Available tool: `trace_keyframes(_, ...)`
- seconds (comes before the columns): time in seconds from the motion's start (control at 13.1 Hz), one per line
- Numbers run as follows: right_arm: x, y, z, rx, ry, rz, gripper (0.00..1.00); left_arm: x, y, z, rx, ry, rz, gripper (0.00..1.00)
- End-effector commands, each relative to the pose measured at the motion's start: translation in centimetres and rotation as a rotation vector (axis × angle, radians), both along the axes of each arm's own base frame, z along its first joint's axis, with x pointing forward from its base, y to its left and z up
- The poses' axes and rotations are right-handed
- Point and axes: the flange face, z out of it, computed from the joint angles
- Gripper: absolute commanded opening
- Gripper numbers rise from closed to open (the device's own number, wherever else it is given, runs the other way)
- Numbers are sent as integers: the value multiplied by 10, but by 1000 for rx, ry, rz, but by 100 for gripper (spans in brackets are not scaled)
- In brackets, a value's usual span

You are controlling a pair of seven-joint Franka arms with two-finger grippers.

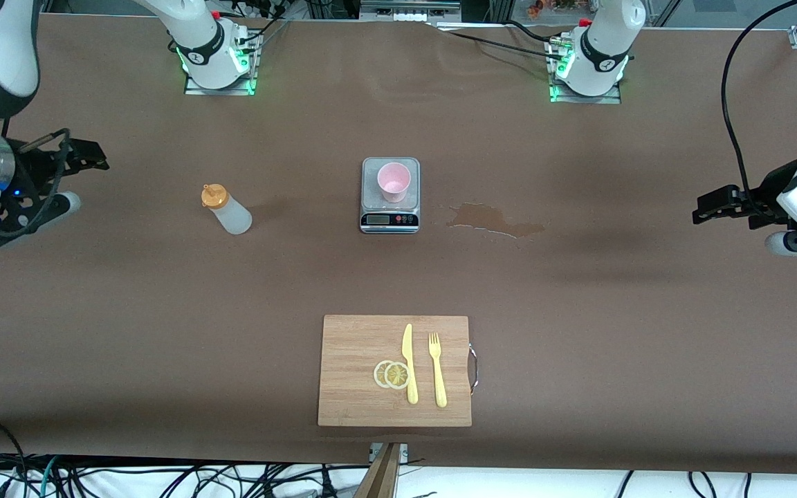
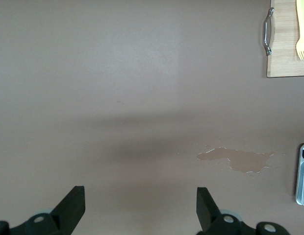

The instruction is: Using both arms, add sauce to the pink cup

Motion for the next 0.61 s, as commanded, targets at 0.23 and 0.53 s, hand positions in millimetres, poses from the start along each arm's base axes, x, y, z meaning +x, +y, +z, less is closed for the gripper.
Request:
trace_keyframes(0.23, -51, -57, 5, -18, -168, -252, 99, 4, 2, 5, -1, 3, -9, 100)
trace_keyframes(0.53, -58, -69, 35, -4, -241, -296, 99, 4, 4, 5, 0, 3, -8, 100)
